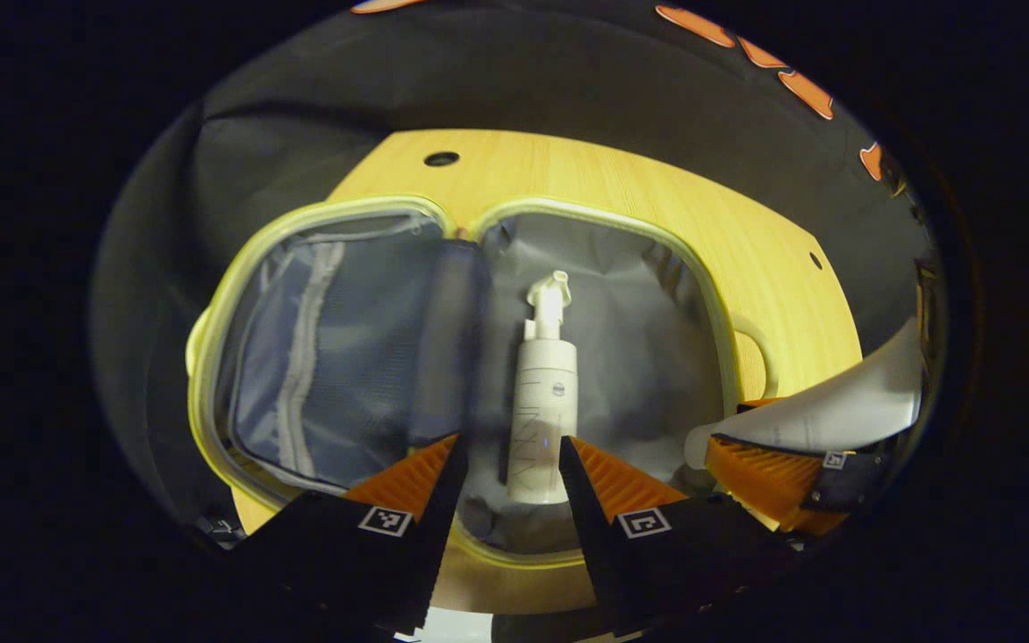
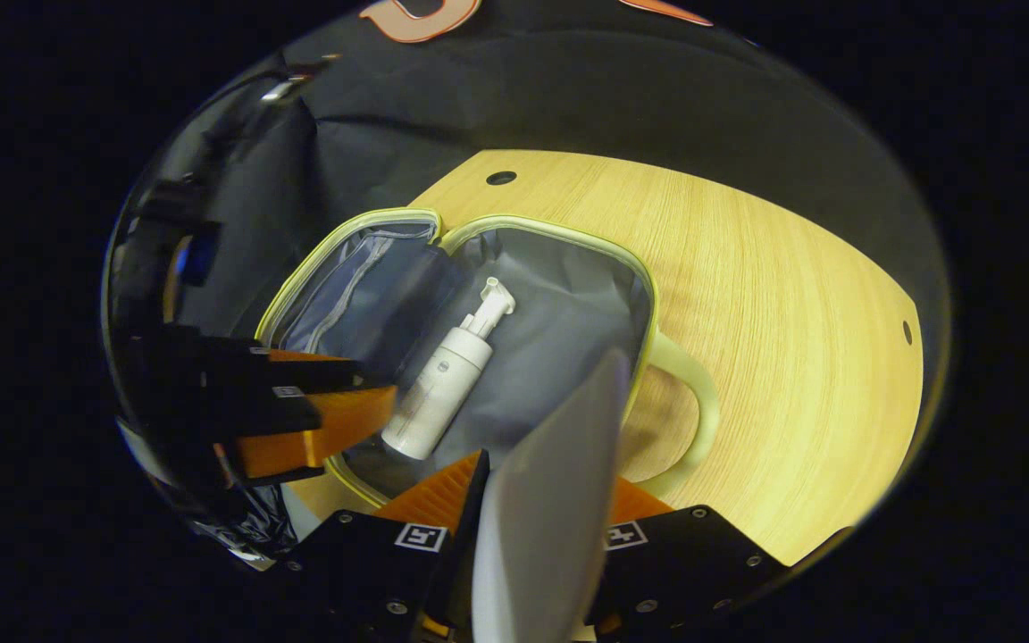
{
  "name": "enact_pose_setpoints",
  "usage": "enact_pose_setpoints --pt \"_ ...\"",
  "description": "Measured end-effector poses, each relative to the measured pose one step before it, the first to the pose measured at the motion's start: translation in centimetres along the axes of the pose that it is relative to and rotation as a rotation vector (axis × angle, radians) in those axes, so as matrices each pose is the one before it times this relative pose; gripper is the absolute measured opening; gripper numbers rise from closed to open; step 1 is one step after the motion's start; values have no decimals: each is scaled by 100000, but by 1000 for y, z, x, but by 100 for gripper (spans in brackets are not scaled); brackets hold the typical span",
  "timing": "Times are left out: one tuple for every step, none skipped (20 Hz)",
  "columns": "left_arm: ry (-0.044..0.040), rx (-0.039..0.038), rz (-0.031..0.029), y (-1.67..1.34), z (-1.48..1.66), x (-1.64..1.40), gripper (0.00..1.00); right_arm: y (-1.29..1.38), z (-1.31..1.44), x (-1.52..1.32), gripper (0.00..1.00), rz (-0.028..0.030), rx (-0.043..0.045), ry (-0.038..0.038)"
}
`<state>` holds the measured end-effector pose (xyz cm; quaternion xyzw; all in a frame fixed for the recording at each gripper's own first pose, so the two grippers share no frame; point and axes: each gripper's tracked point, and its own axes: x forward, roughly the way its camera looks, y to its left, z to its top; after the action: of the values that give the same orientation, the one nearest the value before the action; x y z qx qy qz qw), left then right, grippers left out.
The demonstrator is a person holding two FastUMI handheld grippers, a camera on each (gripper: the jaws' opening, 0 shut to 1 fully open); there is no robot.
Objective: First open the suitcase, pack the skin care products into it, and then close the suitcase.
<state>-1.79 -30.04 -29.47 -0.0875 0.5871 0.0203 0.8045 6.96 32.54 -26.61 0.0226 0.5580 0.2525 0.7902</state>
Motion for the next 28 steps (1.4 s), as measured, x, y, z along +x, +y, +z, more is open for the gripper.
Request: enact_pose_setpoints --pt "-3318 -554 2719 1169 345 -878 69 149 -64 -66 41 1259 929 1581" --pt "-4213 -419 2020 1105 522 -899 69 229 -54 9 41 1007 315 1432" --pt "-3010 -979 1693 1076 661 -592 70 113 -166 -329 41 715 -393 2774" --pt "-2400 -917 2694 1480 408 -825 70 -11 -80 -100 41 366 -953 2775" --pt "-2007 -1446 2810 1941 253 -297 69 -262 -547 194 41 -1132 -469 4532" --pt "268 -3433 1837 1647 -55 -304 70 879 -835 1537 41 -821 1056 5418" --pt "353 -2793 543 1142 -342 -276 69 170 -146 863 41 303 640 1985" --pt "1248 -2442 1928 1503 -521 -53 69 -291 -366 1101 41 -684 2044 3440" --pt "1046 -2979 1626 1561 -404 -171 70 -87 -304 426 41 -795 1965 2670" --pt "421 -2648 1759 1276 -536 -15 70 -44 129 299 41 99 2277 1368" --pt "310 -2404 1849 1437 -54 402 69 -96 454 353 41 -59 3171 341" --pt "783 -1830 1519 1032 -293 651 70 198 294 188 41 1430 2815 640" --pt "1401 -2632 1377 1359 -143 489 69 -13 145 82 46 805 2138 1512" --pt "706 -2228 1134 1180 -117 229 69 -56 223 121 48 1083 2020 1110" --pt "-2 -963 1603 967 33 -17 70 -20 328 130 53 465 2245 -264" --pt "-51 -781 1218 852 -124 66 70 -186 373 217 49 -284 1791 -401" --pt "-5 -647 1004 629 10 144 70 -254 -111 141 50 -1169 1702 1003" --pt "-154 -1522 1447 981 211 212 70 96 64 391 55 -440 -598 -687" --pt "-1601 -1459 1797 1286 748 102 70 367 -10 315 51 -1194 -1473 -333" --pt "-2355 -1531 1953 1148 817 -217 69 -12 -62 24 55 -310 -151 -325" --pt "-1832 -1644 1673 890 822 206 69 51 130 2 51 -19 238 -532" --pt "-731 -1542 1480 771 463 130 69 -11 27 -127 51 -85 543 -374" --pt "-260 -2089 1587 1309 312 318 69 52 278 -50 50 -119 1702 -1008" --pt "-818 -1961 1568 1249 626 212 69 29 112 -270 51 384 685 -632" --pt "-1228 -1887 1759 1480 640 399 69 -146 190 -568 52 838 252 -1040" --pt "-513 -555 1928 916 306 398 69 -111 283 -681 52 8 690 -1915" --pt "-1071 -503 1105 764 410 586 69 -369 498 -654 53 -482 781 -2453" --pt "-190 -561 720 465 239 435 69 -407 521 -614 53 -551 752 -2390"
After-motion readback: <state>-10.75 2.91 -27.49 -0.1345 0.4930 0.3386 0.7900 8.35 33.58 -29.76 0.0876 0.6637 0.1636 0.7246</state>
